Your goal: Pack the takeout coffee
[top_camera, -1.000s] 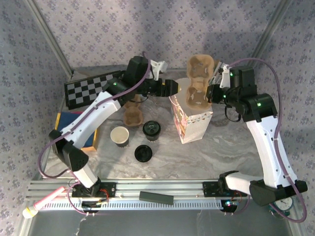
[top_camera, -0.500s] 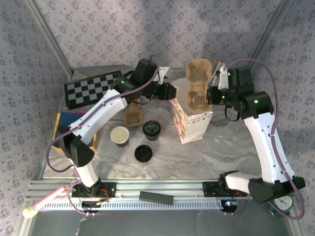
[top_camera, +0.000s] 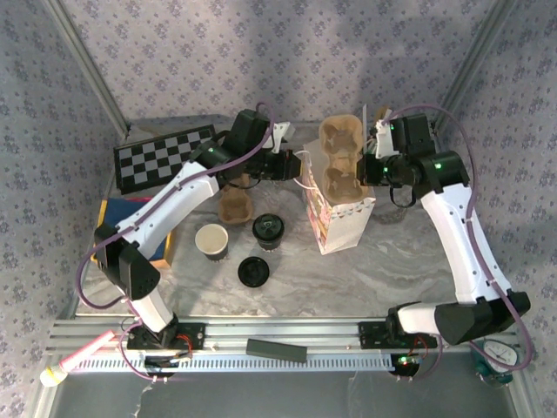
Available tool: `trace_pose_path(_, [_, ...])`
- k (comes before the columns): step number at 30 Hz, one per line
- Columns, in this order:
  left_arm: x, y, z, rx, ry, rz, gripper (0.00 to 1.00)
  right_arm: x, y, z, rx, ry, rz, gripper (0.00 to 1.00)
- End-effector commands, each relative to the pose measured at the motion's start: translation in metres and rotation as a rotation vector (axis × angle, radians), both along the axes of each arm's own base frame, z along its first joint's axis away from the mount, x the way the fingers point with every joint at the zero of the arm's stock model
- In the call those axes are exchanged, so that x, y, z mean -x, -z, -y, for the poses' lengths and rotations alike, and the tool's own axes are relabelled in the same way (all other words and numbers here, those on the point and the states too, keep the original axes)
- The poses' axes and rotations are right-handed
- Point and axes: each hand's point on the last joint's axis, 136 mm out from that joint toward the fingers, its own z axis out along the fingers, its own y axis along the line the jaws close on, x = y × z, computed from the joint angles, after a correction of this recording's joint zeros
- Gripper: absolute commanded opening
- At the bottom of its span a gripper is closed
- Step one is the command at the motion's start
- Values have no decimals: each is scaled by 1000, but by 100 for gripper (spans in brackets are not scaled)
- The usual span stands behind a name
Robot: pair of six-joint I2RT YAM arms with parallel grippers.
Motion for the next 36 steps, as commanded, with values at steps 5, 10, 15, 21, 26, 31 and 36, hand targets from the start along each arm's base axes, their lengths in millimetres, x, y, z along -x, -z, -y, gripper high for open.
trace_pose_path(5, [6,-26,-2,67,7,38,6,8,11,-9,19,-41,-56,10])
trace_pose_path(10, [9,-25,-1,72,15,36,4,6,11,-3,42,-11,-53,10])
trace_pose_path(15, [11,-22,1,72,27,30,3,-4,-4,0,29,29,-5,10])
trace_pose_path(21, [12,-23,2,72,31,33,3,-15,-7,6,47,66,25,10])
trace_pose_path(26, [12,-22,2,72,28,32,3,-13,8,8,72,58,13,10])
trace_pose_path(31, [12,-22,4,78,32,25,3,-14,15,7,84,56,19,10])
trace_pose_path(36, [11,-21,3,72,22,23,2,-9,20,3,89,40,4,10])
